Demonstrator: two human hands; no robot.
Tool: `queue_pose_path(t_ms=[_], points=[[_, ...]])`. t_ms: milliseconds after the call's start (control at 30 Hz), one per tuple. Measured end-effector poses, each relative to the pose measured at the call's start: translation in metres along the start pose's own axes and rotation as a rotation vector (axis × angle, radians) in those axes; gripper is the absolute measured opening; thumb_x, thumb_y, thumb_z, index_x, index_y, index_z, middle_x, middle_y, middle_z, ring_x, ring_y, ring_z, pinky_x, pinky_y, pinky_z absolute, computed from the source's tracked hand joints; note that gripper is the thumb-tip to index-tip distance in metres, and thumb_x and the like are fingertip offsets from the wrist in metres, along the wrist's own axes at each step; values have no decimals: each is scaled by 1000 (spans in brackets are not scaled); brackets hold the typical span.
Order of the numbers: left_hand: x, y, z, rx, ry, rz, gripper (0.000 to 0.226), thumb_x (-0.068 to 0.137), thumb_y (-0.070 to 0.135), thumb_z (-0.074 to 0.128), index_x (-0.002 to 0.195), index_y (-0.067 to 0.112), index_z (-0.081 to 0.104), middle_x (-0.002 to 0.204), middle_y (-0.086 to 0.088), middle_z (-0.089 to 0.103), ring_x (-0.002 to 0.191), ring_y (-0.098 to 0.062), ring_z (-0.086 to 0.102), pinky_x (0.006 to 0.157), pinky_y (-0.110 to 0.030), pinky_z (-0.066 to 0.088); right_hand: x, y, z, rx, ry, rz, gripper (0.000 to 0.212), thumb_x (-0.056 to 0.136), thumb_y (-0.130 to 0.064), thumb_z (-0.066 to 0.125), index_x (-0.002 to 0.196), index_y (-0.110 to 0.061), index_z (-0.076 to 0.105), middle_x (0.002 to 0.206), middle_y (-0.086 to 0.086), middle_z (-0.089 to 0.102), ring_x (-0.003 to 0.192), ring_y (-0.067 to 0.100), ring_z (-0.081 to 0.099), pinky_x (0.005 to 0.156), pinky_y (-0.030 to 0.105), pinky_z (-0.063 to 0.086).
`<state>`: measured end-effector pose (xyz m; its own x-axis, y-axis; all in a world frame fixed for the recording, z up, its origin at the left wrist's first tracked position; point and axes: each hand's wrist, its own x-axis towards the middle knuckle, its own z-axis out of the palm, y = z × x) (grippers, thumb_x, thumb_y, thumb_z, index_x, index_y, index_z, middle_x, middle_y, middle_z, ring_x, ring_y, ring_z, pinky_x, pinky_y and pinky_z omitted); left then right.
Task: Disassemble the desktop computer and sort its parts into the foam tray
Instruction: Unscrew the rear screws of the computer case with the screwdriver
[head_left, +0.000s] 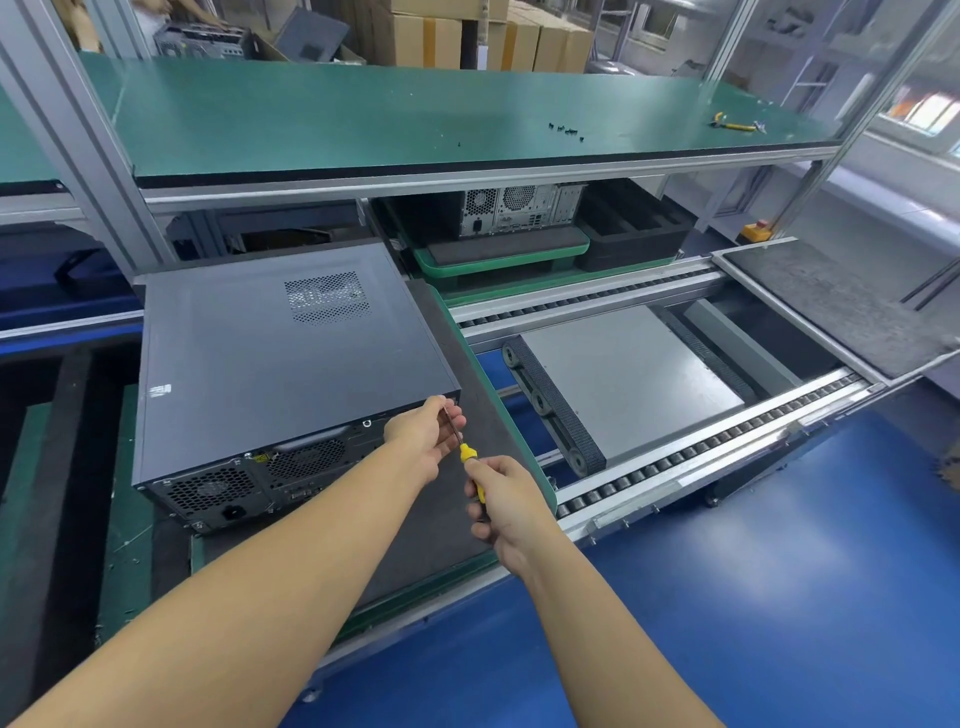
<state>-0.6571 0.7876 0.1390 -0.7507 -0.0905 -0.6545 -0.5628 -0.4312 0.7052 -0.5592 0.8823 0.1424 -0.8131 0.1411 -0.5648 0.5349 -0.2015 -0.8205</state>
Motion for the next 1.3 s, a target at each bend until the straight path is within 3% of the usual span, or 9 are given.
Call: queue_pose_path(t_ms=[567,667,767,867,1033,1167,1300], points=[[7,-1,-8,-72,-137,-67,18,99,14,55,101,5,70,86,-7,71,81,-19,69,73,-32,55,5,-1,-3,43,21,-14,10,97,-23,58,100,-13,57,73,5,54,47,9,33,39,22,24],[9,0,-9,-67,-154,-77,17,97,18,59,100,6,70,84,-6,70,77,-17,69,71,-31,56,6,-1,-1,-63,81,-55,13,96,-28,59,102,-16,59,79,5,55,50,10,34,41,22,28],[10,-1,-5,-37,-127,-67,18,95,24,65,95,7,71,83,-5,70,73,-15,68,67,-30,56,5,-2,1,-90,110,-19,28,98,-39,47,99,-16,63,75,3,60,53,12,36,44,24,31],[10,-2,-4,-27,-66,-50,19,93,23,68,96,5,72,84,-6,75,72,-15,72,61,-29,57,6,-4,3,-71,101,22,36,101,-32,38,98,-12,68,66,2,61,49,11,40,46,26,36],[9,-4,-5,-86,-47,-37,18,91,15,70,99,0,68,82,-12,77,75,-20,76,53,-29,58,8,-2,1,-99,68,-78,14,99,-25,53,103,-15,62,80,6,61,61,14,60,63,33,61],[8,-5,-6,-110,-55,-33,19,92,14,68,103,-2,67,86,-13,76,78,-21,76,55,-28,59,6,0,2,-127,56,-94,13,93,-23,62,103,-24,54,80,4,54,54,11,51,44,23,44],[6,-8,-6,-120,-73,-14,19,86,8,74,101,-2,69,85,-14,76,78,-22,76,55,-25,58,7,-1,4,-136,50,-72,15,94,-30,60,106,-23,53,79,2,54,56,11,44,42,22,37]])
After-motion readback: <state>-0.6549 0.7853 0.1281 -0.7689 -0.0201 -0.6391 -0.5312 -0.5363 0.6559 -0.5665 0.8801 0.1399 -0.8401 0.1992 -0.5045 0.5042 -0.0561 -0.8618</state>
